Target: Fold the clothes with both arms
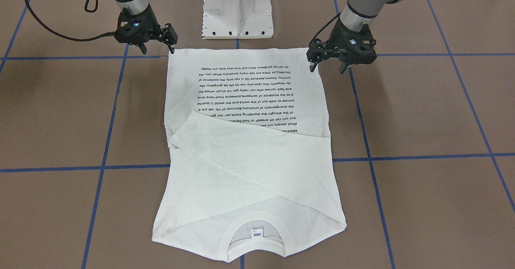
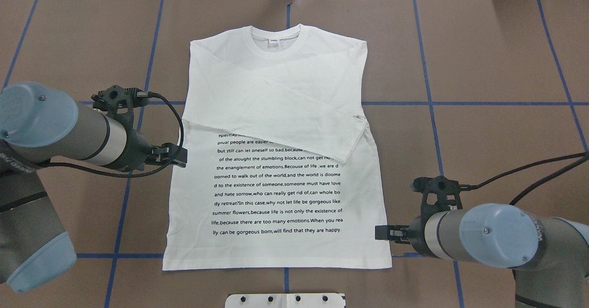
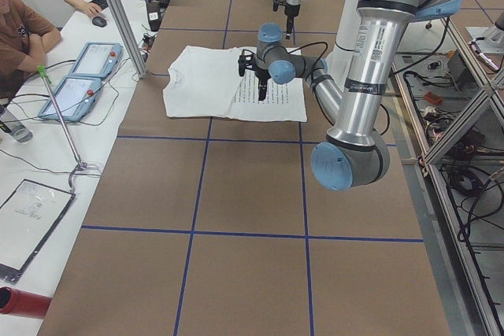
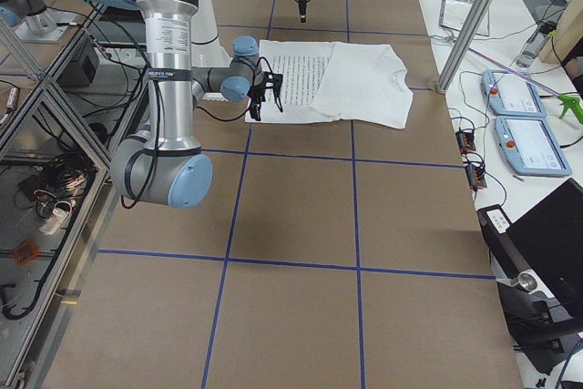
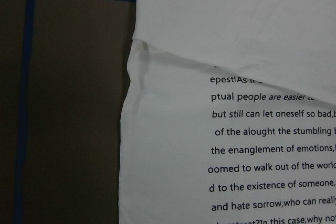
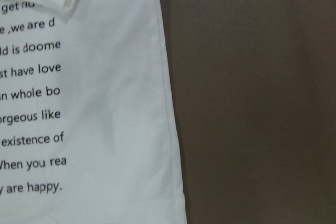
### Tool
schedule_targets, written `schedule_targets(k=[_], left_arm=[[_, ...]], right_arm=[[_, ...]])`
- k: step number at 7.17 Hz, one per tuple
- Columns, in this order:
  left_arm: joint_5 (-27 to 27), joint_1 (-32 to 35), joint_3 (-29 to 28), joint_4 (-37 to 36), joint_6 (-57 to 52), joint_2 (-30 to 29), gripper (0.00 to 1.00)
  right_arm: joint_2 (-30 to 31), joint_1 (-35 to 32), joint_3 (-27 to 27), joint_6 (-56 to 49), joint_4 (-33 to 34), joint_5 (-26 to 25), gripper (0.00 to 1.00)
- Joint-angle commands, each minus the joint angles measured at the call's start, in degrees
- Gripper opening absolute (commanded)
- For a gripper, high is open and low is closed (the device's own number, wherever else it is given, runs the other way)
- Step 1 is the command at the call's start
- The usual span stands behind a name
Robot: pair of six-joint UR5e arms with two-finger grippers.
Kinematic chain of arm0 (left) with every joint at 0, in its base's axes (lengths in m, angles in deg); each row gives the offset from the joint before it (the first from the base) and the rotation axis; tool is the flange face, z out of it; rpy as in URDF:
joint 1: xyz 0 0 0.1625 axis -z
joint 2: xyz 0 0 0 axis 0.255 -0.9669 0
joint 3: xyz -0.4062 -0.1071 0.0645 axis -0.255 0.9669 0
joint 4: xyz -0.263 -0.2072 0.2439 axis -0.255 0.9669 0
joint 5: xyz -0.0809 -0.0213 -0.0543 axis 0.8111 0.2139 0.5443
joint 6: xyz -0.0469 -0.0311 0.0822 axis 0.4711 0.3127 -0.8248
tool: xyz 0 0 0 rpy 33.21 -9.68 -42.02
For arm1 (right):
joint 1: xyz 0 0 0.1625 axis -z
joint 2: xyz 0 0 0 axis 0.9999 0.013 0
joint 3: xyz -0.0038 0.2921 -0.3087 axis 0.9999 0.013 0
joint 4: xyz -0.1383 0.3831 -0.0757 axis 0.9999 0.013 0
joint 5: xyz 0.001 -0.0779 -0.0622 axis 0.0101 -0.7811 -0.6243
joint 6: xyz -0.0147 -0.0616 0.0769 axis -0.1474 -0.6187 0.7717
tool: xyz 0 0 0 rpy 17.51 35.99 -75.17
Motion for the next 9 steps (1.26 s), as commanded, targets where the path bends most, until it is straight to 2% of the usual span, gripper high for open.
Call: schedule_targets(k=[1,4,8,9], left_arm=[[0.2,-0.1,0.1,0.2,0.0,-0.3,0.99],[0.4,-0.2,0.1,0.2,0.0,-0.3,0.99],[0.3,-0.3,0.1,0.2,0.1,-0.4,0.99],[0.3,-0.3,0.1,0.2,0.2,-0.4,0.99]], right_arm=[[-0.5,3.8,2.4,1.4,0.4,-1.6,0.99],[-2.1,5.1,4.4,1.3,0.5,-0.9,0.96],[-2.8,5.1,6.4,1.4,0.3,-0.6,0.83],[-2.8,5.1,6.4,1.4,0.3,-0.4,0.77]])
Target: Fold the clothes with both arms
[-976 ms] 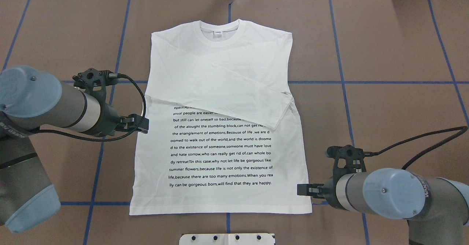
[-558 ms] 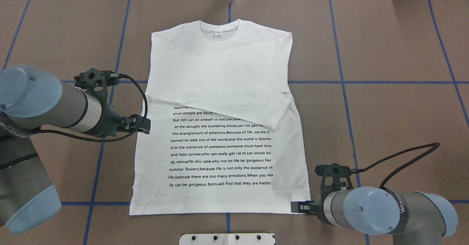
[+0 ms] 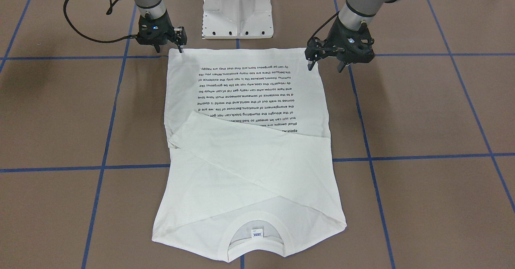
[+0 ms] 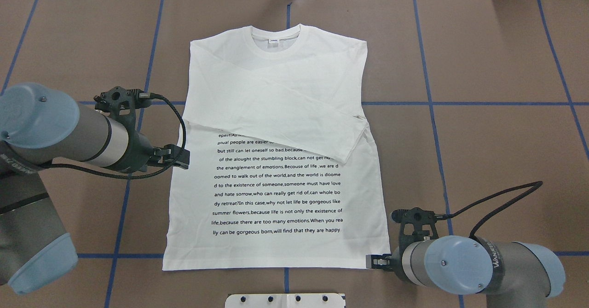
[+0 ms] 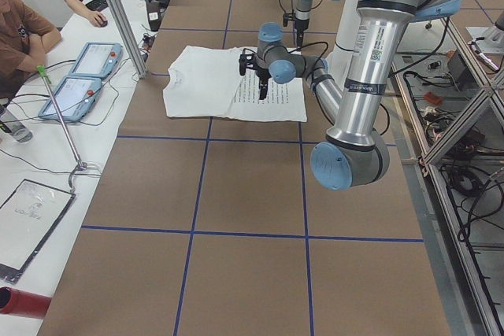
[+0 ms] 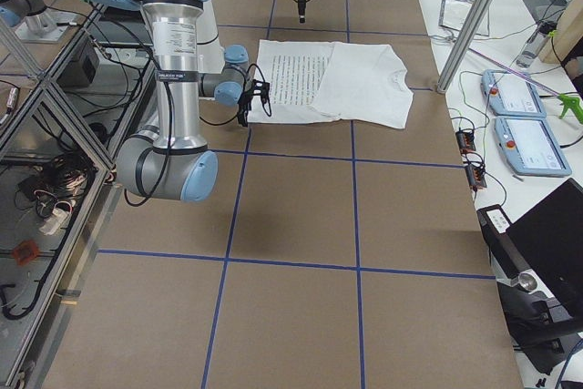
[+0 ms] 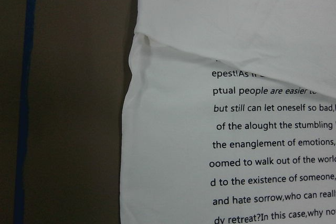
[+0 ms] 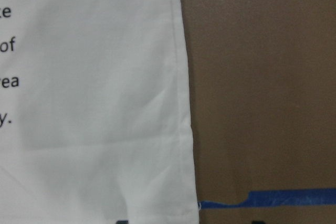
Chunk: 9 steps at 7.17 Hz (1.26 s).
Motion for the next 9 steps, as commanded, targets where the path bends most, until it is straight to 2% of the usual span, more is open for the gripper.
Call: schedule_targets(k=[1,7,9], left_arm=[[0.0,0.0,0.0,0.0,0.1,0.0,0.99],[0.0,-0.2,-0.3,0.0,0.2,-0.3,0.99],[0.1,-0.2,-0.3,0.1,0.3,-0.3,0.99]], right_arm=[[-0.1,0.0,0.1,0.0,0.0,0.3,0.7],[0.0,0.0,-0.3,0.1,0.1,0.8,0.63],[-0.1,0.0,-0.4,0.1,0.2,1.3,0.48]])
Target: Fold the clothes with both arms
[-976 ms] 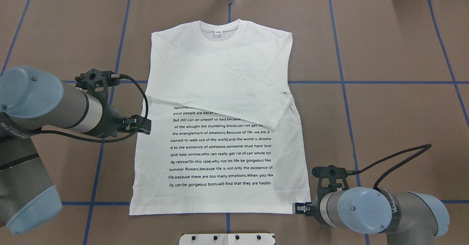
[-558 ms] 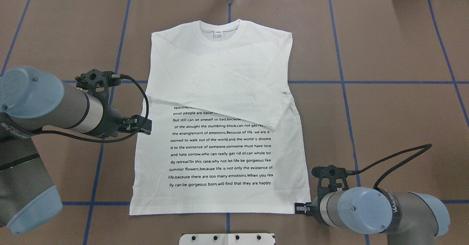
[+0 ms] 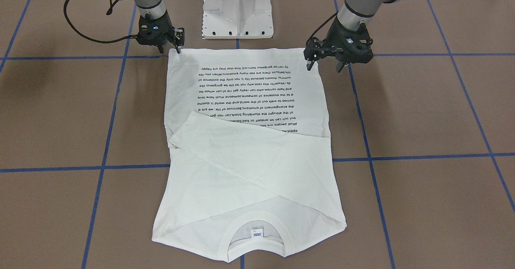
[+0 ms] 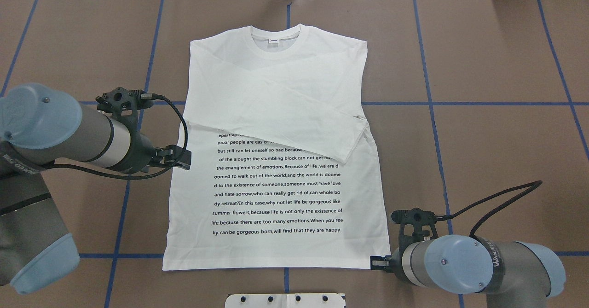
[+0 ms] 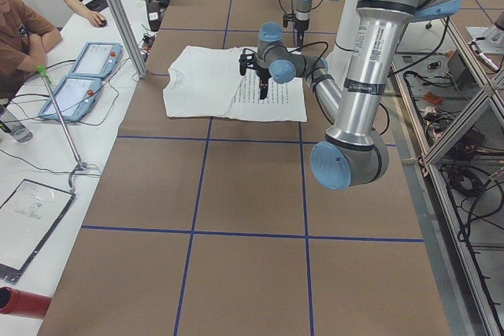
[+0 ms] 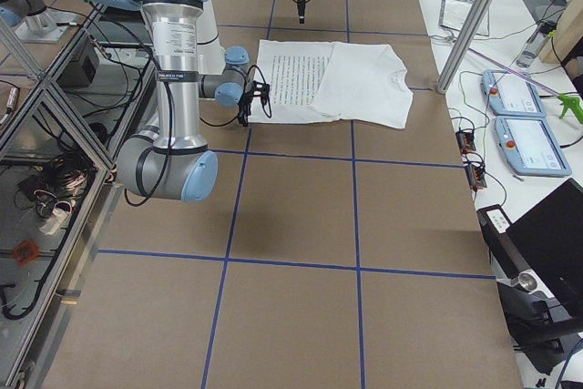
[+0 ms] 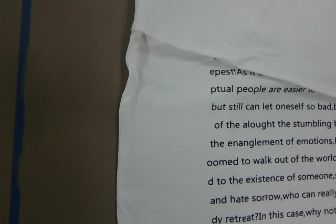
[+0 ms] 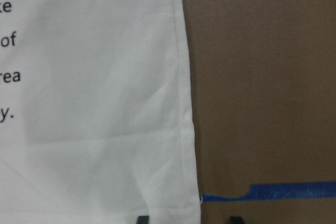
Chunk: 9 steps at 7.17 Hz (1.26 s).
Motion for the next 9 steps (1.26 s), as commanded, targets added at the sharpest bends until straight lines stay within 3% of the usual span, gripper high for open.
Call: schedule_targets(k=[1,6,7,9], left_arm=[[0.2,0.0,-0.1,0.1,0.1,-0.1,0.99],[0.2,0.0,0.0,0.1,0.2,-0.1,0.99],[0.2,0.0,0.0,0.1,0.2,-0.1,0.99],[0.2,0.0,0.0,0.1,0.2,-0.1,0.99]], right_arm=[[0.0,0.0,-0.1,0.0,0.1,0.2,0.47],[0.0,0.0,0.3,0.0,0.2,0.3,0.5],[0.0,0.0,0.2,0.0,0.2,0.3,0.43],[-0.1,0.0,-0.1,0.0,0.2,0.3,0.03]])
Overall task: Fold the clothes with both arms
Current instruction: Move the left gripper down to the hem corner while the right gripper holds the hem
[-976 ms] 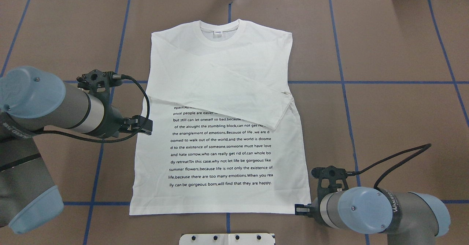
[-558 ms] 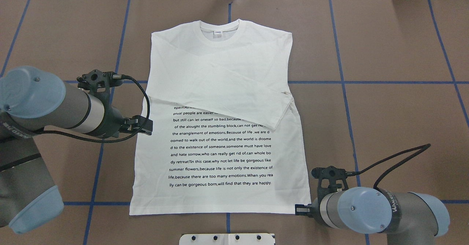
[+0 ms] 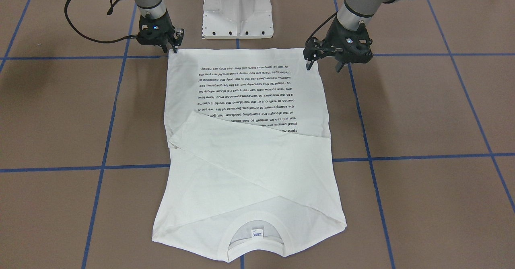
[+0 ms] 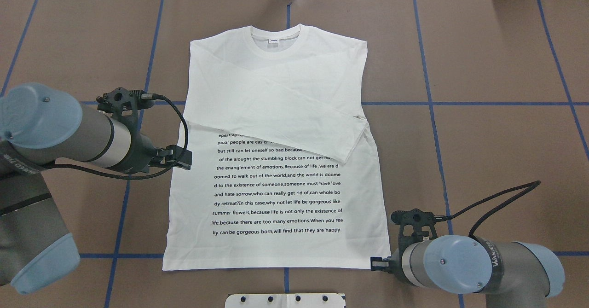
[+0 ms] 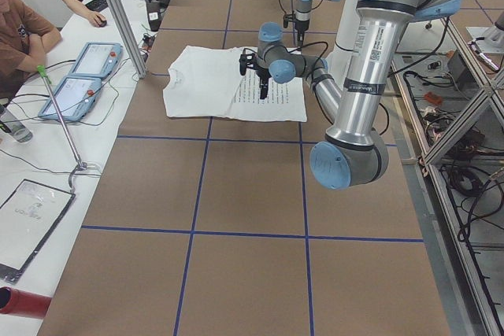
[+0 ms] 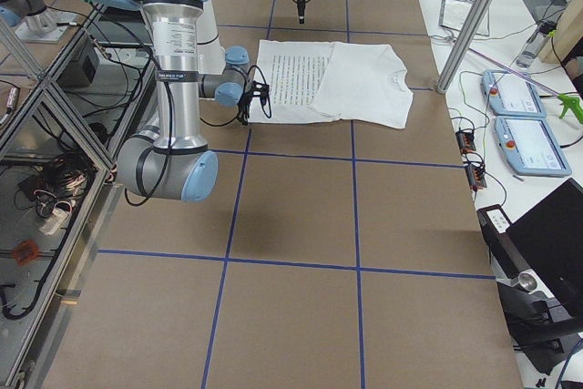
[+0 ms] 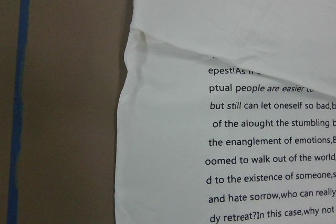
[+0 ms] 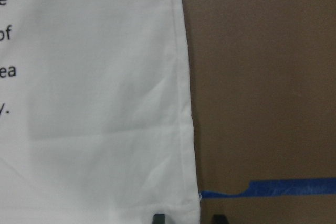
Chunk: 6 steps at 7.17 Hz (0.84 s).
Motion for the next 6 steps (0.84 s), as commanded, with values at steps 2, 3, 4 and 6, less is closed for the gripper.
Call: schedule_targets(k=[2,3,4,6], left_arm=[[-0.1,0.0,0.0,0.0,0.2,0.0,0.99],[-0.2,0.0,0.0,0.0,0.2,0.0,0.99],[-0.3,0.1,0.2,0.0,0.3,0.3,0.99],[-0.4,-0.7,1.7,0.1,6.8,1.8,0.99]], right_arm=[[-0.1,0.0,-0.6,-0.1,0.0,0.0,0.0],[-0.4,0.0,-0.6,-0.1,0.0,0.0,0.0],[-0.3,-0.3,-1.3,0.0,0.1,-0.2,0.0],[0.0,-0.8,-2.3,2.2,0.3,-0.6,0.0]])
